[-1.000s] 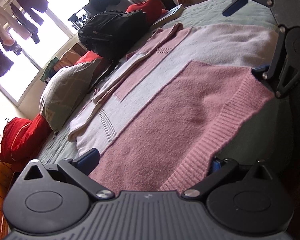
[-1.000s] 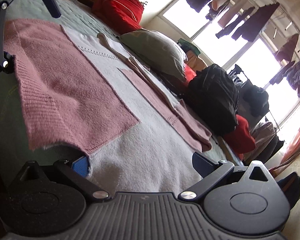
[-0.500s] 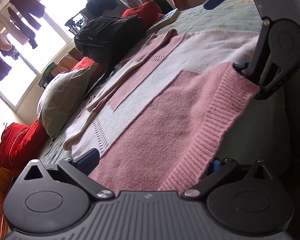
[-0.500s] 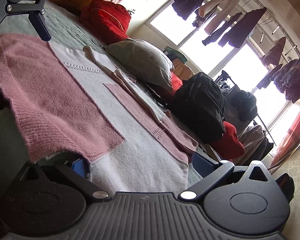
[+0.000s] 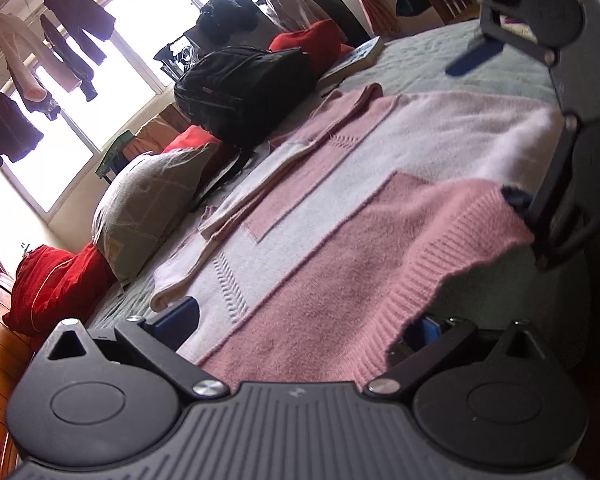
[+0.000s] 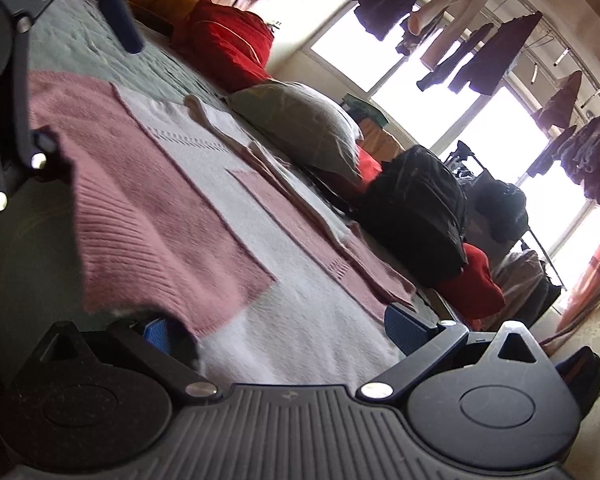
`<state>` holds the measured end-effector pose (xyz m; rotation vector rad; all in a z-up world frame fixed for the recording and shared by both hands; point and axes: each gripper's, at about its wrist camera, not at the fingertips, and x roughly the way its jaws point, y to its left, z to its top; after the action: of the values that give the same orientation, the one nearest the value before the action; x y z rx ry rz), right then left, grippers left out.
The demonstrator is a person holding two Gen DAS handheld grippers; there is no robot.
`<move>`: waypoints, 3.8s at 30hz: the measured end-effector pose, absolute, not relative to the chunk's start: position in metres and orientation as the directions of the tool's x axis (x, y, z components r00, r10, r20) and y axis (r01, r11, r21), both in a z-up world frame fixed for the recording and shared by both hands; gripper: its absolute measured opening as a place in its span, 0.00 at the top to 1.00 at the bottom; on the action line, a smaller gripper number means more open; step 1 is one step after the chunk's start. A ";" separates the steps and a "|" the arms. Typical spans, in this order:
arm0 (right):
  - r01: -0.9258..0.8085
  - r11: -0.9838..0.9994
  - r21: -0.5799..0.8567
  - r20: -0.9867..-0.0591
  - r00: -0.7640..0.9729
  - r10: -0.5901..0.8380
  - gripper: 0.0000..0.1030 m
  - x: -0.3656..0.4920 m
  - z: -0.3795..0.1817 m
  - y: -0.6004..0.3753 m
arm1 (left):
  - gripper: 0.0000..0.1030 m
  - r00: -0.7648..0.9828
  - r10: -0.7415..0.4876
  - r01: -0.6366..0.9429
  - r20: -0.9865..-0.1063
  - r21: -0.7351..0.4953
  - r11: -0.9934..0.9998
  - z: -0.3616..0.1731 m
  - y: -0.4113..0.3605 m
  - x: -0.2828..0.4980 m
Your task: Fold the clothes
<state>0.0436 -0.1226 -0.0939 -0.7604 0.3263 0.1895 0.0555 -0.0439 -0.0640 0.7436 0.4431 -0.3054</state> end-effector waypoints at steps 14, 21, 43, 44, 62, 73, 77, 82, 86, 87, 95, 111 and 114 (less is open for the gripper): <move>-0.220 0.744 -0.631 -0.294 0.955 0.034 0.00 0.043 -0.082 -0.119 | 0.01 0.879 -0.049 0.366 -0.474 0.605 0.707 -0.089 -0.044 0.059; -0.257 0.750 -0.609 -0.352 0.935 0.035 0.00 0.047 -0.093 -0.117 | 0.01 0.895 -0.007 0.318 -0.446 0.625 0.713 -0.084 -0.031 0.061; -0.125 0.662 -0.739 -0.292 0.945 -0.148 0.00 0.054 -0.115 -0.127 | 0.00 0.909 0.063 0.277 -0.412 0.709 0.649 -0.092 -0.030 0.066; -0.124 0.659 -0.742 -0.294 0.943 -0.153 0.00 0.054 -0.115 -0.129 | 0.00 0.909 0.081 0.265 -0.408 0.718 0.644 -0.093 -0.027 0.067; -0.073 0.581 -0.811 -0.196 0.969 -0.152 0.00 0.080 -0.089 -0.138 | 0.00 0.945 0.107 0.186 -0.310 0.776 0.603 -0.069 -0.028 0.089; -0.071 0.572 -0.817 -0.187 0.972 -0.146 0.00 0.099 -0.084 -0.140 | 0.00 0.952 0.098 0.178 -0.290 0.784 0.595 -0.063 -0.027 0.107; -0.067 0.570 -0.819 -0.178 0.974 -0.142 0.00 0.108 -0.080 -0.141 | 0.00 0.956 0.097 0.167 -0.277 0.786 0.595 -0.058 -0.026 0.122; -0.045 0.555 -0.831 -0.150 0.978 -0.146 0.00 0.122 -0.075 -0.139 | 0.00 0.962 0.094 0.153 -0.256 0.793 0.590 -0.052 -0.025 0.138; -0.026 0.554 -0.832 -0.132 0.980 -0.151 0.00 0.135 -0.070 -0.139 | 0.00 0.967 0.092 0.139 -0.238 0.793 0.592 -0.047 -0.024 0.152; -0.022 0.555 -0.832 -0.127 0.980 -0.152 0.00 0.138 -0.068 -0.139 | 0.00 0.968 0.092 0.135 -0.233 0.794 0.593 -0.047 -0.024 0.157; 0.014 0.548 -0.837 -0.095 0.981 -0.169 0.00 0.175 -0.062 -0.141 | 0.00 0.975 0.090 0.108 -0.202 0.792 0.601 -0.042 -0.024 0.194; 0.063 0.537 -0.841 -0.042 0.983 -0.181 0.00 0.258 -0.058 -0.146 | 0.00 0.984 0.093 0.065 -0.150 0.800 0.596 -0.044 -0.028 0.283; 0.073 0.537 -0.841 -0.032 0.983 -0.183 0.00 0.276 -0.056 -0.148 | 0.00 0.985 0.093 0.064 -0.148 0.801 0.596 -0.045 -0.029 0.301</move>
<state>0.2759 -0.1477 -0.0562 -0.9935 0.1211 -0.1525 0.3011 -0.0288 -0.0449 0.9336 0.1815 0.0174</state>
